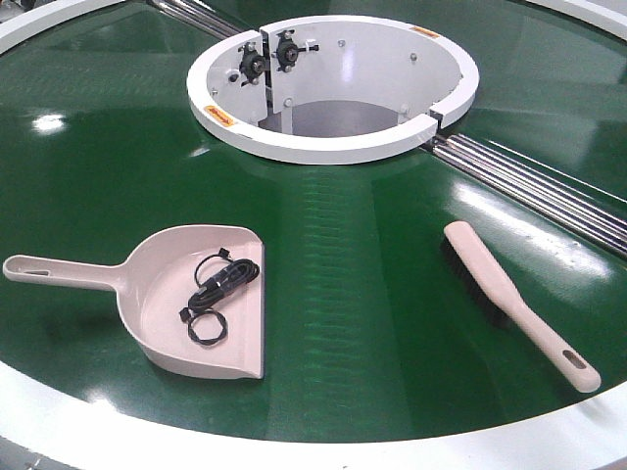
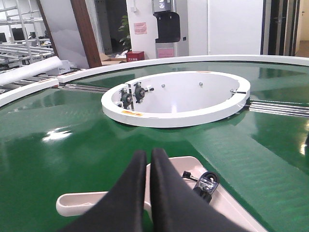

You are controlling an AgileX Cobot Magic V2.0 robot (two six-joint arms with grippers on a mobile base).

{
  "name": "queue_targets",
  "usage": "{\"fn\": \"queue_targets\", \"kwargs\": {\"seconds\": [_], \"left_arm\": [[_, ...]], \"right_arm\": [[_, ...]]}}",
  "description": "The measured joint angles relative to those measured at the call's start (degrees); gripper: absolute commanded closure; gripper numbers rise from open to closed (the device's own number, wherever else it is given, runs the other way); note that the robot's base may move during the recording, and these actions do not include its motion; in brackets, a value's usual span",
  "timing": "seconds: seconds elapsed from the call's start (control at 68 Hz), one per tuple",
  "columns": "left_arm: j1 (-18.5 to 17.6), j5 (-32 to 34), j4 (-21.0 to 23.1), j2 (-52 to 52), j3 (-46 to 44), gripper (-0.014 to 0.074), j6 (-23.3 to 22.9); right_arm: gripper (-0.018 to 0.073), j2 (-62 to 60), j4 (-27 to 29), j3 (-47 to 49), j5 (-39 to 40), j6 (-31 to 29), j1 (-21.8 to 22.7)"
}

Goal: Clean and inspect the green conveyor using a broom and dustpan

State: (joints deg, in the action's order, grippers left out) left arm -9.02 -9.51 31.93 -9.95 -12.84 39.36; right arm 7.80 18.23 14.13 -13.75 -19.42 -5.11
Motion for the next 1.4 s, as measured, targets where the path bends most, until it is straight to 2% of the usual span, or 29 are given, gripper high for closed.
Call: {"fn": "queue_targets", "kwargs": {"seconds": [0.279,0.353,0.441,0.544,0.588,0.661,0.75,0.853,1.073,1.396], "left_arm": [[0.0,0.06,-0.1,0.0,0.14,0.0604,0.0],[0.0,0.11,-2.92,0.05,0.78,0.0604,-1.74],[0.0,0.56,-11.43,0.24,2.02,0.0604,-10.35],[0.0,3.53,-25.89,0.3,5.44,0.0604,-26.29],[0.0,5.47,-31.24,0.3,7.47,0.0604,-31.19],[0.0,9.15,-35.9,1.15,11.54,0.0604,-35.82],[0.0,10.9,-37.57,4.07,14.11,0.0604,-38.14],[0.0,9.14,-37.97,9.14,14.36,0.0603,-39.82],[0.0,4.95,-37.23,10.64,14.42,0.0603,-40.49],[0.0,4.75,-37.09,10.64,14.42,0.0603,-40.63]], "right_arm": [[0.0568,0.0,0.0,0.0,0.0,0.0,0.0],[0.0568,0.0,0.0,0.0,0.0,0.0,0.0],[0.0568,0.0,0.0,0.0,0.0,0.0,0.0],[0.0568,0.0,0.0,0.0,0.0,0.0,0.0],[0.0568,0.0,0.0,0.0,0.0,0.0,0.0],[0.0568,0.0,0.0,0.0,0.0,0.0,0.0],[0.0568,0.0,0.0,0.0,0.0,0.0,0.0],[0.0568,0.0,0.0,0.0,0.0,0.0,0.0],[0.0568,0.0,0.0,-0.05,-0.05,0.0,0.0],[0.0568,0.0,0.0,-0.05,-0.05,0.0,0.0]]}}
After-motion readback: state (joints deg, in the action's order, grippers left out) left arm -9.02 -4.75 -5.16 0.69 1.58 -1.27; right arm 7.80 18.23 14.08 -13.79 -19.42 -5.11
